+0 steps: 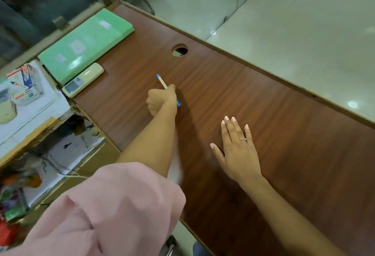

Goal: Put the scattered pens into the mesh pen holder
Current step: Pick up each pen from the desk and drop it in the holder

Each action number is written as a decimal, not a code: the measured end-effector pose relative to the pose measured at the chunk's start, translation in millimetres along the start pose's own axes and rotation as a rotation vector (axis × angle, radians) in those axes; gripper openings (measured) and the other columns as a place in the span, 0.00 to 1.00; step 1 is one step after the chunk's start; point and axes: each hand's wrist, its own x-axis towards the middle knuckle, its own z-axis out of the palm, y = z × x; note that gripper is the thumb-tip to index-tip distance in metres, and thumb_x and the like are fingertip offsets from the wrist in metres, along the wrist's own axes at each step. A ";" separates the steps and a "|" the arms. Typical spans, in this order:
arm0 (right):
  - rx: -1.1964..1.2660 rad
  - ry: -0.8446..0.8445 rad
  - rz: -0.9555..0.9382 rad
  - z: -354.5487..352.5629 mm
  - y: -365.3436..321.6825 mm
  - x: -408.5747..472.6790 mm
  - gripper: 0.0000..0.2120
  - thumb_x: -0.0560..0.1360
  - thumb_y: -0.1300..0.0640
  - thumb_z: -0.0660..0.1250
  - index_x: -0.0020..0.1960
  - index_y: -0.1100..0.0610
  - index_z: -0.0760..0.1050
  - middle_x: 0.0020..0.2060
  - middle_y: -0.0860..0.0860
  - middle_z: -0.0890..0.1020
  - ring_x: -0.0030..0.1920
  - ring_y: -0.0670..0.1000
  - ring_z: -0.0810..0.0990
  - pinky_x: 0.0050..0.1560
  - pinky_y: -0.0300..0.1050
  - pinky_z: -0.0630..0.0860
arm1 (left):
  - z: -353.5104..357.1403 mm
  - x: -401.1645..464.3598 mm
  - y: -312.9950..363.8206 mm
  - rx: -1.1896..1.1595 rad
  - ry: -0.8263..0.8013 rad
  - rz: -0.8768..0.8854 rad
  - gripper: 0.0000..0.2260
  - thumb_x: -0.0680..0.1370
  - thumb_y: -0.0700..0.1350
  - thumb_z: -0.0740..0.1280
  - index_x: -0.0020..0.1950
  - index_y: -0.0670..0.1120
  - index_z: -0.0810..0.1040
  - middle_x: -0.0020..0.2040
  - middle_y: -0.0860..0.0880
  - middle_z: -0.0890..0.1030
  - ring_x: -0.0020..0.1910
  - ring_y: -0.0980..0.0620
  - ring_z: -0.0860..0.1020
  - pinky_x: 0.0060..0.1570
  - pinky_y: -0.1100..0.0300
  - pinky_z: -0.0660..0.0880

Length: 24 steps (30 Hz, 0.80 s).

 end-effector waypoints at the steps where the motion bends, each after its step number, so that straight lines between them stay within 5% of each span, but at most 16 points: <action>1: 0.023 -0.003 -0.002 -1.0 0.5 -2.7 0.30 0.80 0.43 0.51 0.74 0.63 0.56 0.74 0.58 0.60 0.75 0.55 0.53 0.74 0.57 0.50 | 0.6 -7.5 -0.8 0.028 -0.034 0.027 0.15 0.65 0.55 0.73 0.41 0.46 0.78 0.41 0.48 0.81 0.36 0.46 0.78 0.31 0.59 0.68; 6: 0.151 0.029 0.008 -19.5 28.9 -34.6 0.24 0.80 0.48 0.56 0.71 0.61 0.62 0.72 0.55 0.66 0.74 0.52 0.56 0.73 0.50 0.51 | 11.9 -73.5 -2.9 -0.147 -0.373 0.234 0.09 0.67 0.50 0.73 0.31 0.47 0.79 0.33 0.48 0.82 0.36 0.45 0.81 0.32 0.58 0.79; 11: 0.179 0.184 0.171 -44.0 77.7 -83.3 0.18 0.78 0.54 0.63 0.65 0.61 0.72 0.66 0.56 0.75 0.70 0.54 0.67 0.68 0.55 0.64 | 28.5 -168.1 -16.0 -0.291 -0.906 0.463 0.05 0.73 0.38 0.71 0.37 0.43 0.78 0.29 0.45 0.81 0.25 0.48 0.78 0.27 0.60 0.76; 15: 0.142 0.301 0.339 -62.8 125.1 -145.5 0.16 0.76 0.57 0.67 0.61 0.62 0.75 0.63 0.58 0.78 0.68 0.56 0.71 0.64 0.57 0.69 | 42.7 -265.2 -14.3 -0.185 -1.157 0.727 0.05 0.72 0.41 0.74 0.38 0.48 0.81 0.29 0.48 0.80 0.21 0.54 0.74 0.21 0.66 0.71; 20: 0.083 0.344 0.546 -74.9 172.9 -225.5 0.18 0.76 0.56 0.66 0.64 0.61 0.73 0.66 0.57 0.75 0.70 0.56 0.67 0.69 0.60 0.63 | 53.1 -379.9 6.2 -0.105 -1.273 1.125 0.03 0.72 0.46 0.74 0.40 0.48 0.83 0.31 0.54 0.81 0.24 0.62 0.74 0.24 0.65 0.73; 24: -0.017 0.245 0.702 -73.0 201.1 -284.1 0.26 0.79 0.47 0.58 0.71 0.61 0.62 0.73 0.58 0.65 0.74 0.56 0.56 0.72 0.60 0.52 | 65.0 -470.2 25.9 -0.049 -1.250 1.447 0.06 0.73 0.48 0.72 0.40 0.46 0.84 0.35 0.52 0.83 0.34 0.54 0.79 0.39 0.61 0.73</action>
